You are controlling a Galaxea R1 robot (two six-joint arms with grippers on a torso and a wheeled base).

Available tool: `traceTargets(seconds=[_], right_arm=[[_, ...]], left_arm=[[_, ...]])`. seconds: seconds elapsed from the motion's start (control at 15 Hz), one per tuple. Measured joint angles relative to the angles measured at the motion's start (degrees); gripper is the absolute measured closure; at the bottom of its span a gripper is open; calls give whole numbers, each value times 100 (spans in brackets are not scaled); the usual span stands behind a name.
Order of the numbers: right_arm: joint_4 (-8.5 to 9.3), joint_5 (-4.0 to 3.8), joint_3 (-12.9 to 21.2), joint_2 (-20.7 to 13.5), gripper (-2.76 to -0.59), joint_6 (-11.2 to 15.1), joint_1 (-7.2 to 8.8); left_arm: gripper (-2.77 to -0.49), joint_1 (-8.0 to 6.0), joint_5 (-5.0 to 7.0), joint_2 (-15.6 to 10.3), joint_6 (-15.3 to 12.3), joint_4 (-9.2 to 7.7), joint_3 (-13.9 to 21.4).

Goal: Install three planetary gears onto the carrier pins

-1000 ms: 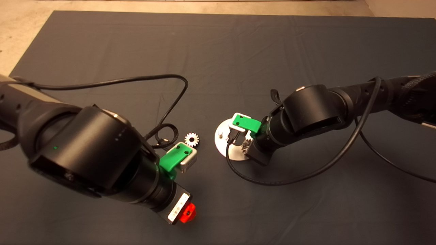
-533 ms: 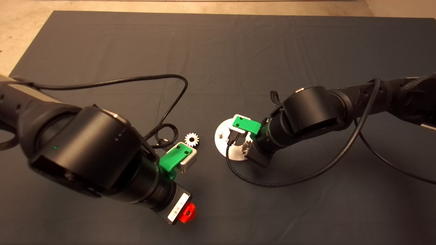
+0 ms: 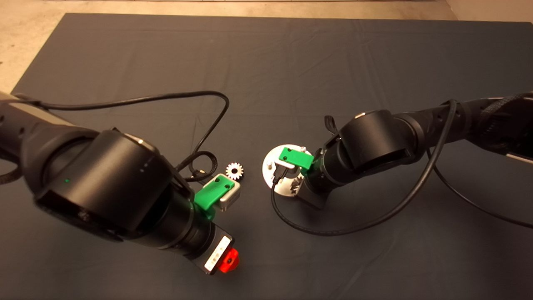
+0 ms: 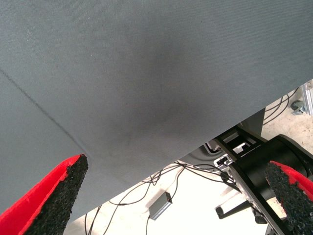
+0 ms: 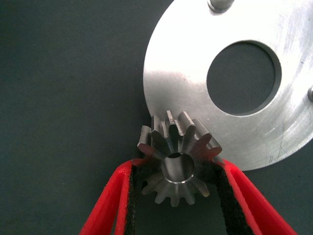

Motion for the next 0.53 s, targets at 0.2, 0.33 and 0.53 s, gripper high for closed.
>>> traceTargets(seconds=[0.2,0.33,0.53], right_arm=[[-20,-2,0,37,-99,0,-2],[-38,-6,0,59,-99,0,-2],[-46,0,0,78,-99,-2,0]], left_arm=[[-264,-1,2,0,0,0,0],[-264,0,0,1,0,0,0],[-264,0,2,0,0,0,0]])
